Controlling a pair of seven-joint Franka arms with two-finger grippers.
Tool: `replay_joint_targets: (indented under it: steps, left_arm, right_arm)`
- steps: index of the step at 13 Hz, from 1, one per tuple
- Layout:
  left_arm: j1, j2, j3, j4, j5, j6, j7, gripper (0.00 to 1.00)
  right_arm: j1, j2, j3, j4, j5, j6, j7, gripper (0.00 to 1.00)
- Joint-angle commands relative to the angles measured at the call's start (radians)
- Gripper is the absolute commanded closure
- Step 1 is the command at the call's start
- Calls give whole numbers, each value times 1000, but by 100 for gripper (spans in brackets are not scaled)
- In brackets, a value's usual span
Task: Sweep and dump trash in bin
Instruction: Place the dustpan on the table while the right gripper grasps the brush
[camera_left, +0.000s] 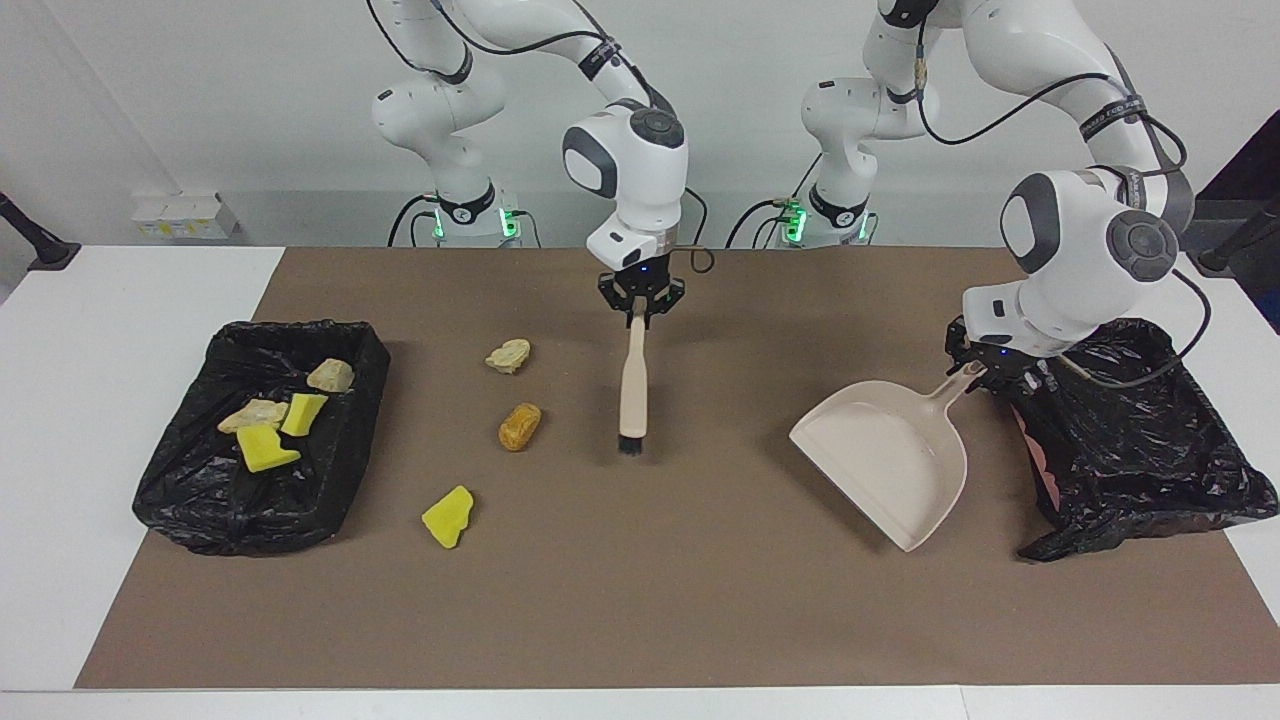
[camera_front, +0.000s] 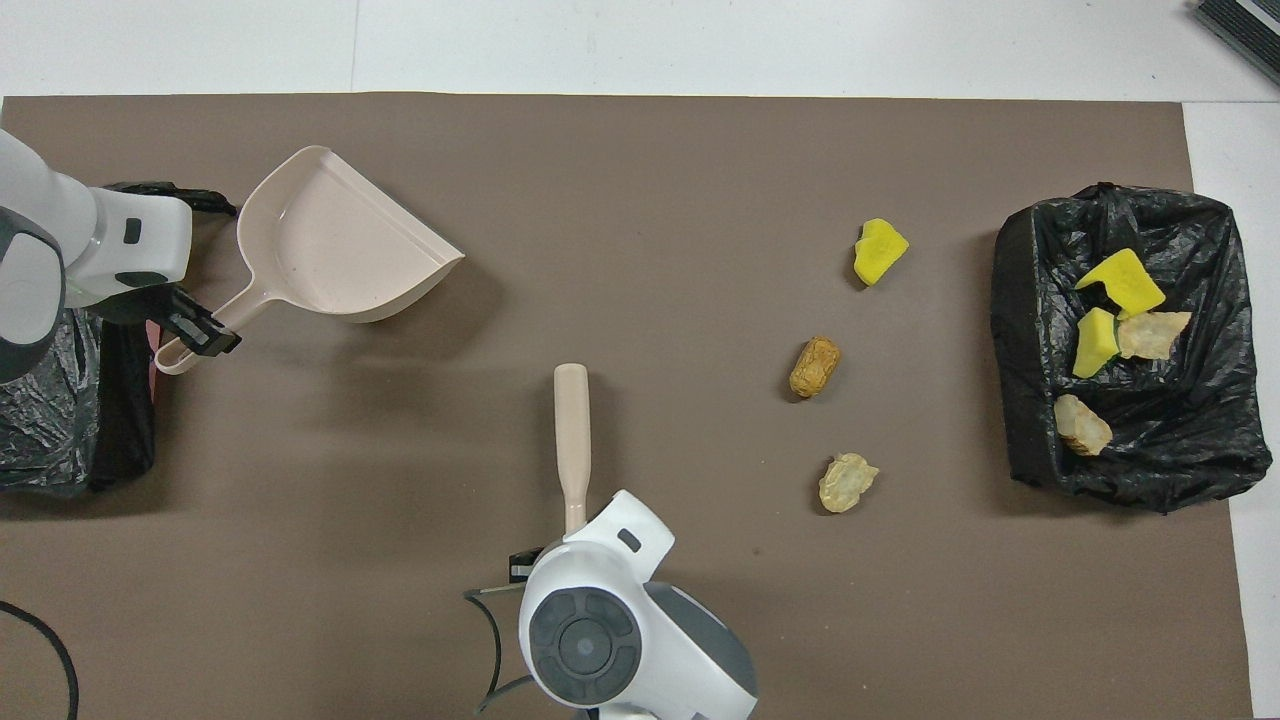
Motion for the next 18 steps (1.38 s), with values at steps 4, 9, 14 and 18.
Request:
replay_joint_targets:
  steps: [4,9,14,18]
  left_arm:
    - [-243,-35,-2,-80,107,55,32,100]
    - [-405,8,-2,-94,132,116,-43,100]
    - [-413,-4,-2,-132,132,130,-70,100]
    - [-411,-5,-2,-135,132,139,-70,100]
  right_arm:
    - [-162,0,14,3,-225,-158,-8,100]
    - [-249,11,19,8,-250,-193,-89,100]
    - [-298,11,20,0,-260,-210,-122,100]
    - [-387,41,20,10,-261,-137,-230,100]
